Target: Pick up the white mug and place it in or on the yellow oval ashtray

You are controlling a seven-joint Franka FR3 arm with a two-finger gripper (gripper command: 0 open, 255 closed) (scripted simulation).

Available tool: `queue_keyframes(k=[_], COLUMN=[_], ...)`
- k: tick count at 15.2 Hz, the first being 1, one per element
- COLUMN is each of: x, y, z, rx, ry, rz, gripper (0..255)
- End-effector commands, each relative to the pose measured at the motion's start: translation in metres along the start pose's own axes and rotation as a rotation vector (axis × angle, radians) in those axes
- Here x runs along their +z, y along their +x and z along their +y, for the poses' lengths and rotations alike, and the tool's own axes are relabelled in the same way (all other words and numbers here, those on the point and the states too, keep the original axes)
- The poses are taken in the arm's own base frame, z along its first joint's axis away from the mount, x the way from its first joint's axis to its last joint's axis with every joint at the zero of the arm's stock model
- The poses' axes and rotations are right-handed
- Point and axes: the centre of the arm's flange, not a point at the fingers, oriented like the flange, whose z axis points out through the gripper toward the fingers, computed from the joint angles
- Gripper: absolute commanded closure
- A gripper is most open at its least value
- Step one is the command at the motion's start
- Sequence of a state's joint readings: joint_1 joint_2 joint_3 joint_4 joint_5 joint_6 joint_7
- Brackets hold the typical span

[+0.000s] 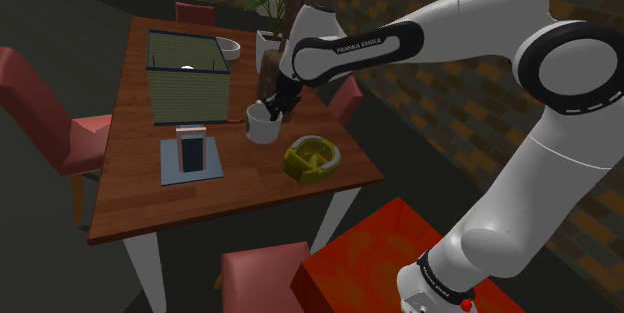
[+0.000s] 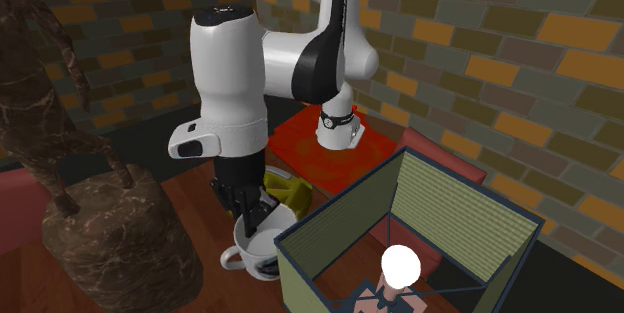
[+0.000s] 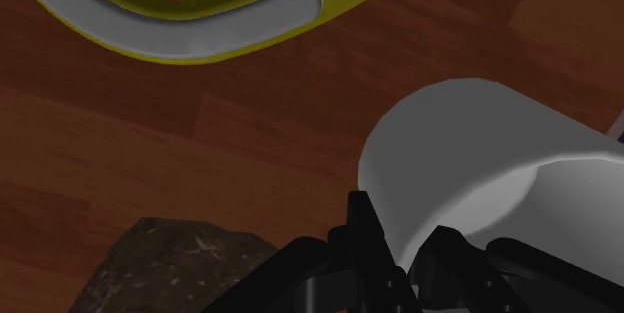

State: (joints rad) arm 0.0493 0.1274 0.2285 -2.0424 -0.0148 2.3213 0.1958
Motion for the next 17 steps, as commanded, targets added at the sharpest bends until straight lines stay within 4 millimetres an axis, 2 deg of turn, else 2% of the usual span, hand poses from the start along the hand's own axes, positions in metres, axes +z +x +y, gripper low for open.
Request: queue_keyframes(k=[1,10,17], x=[-0.011,-0.058,-0.076], y=[0.001,0.008,-0.053], z=[-0.001,-0.003,0.064], rx=[0.0,0.0,0.0], ry=[0.0,0.0,0.0], rz=[0.0,0.0,0.0], gripper=[255,255,255])
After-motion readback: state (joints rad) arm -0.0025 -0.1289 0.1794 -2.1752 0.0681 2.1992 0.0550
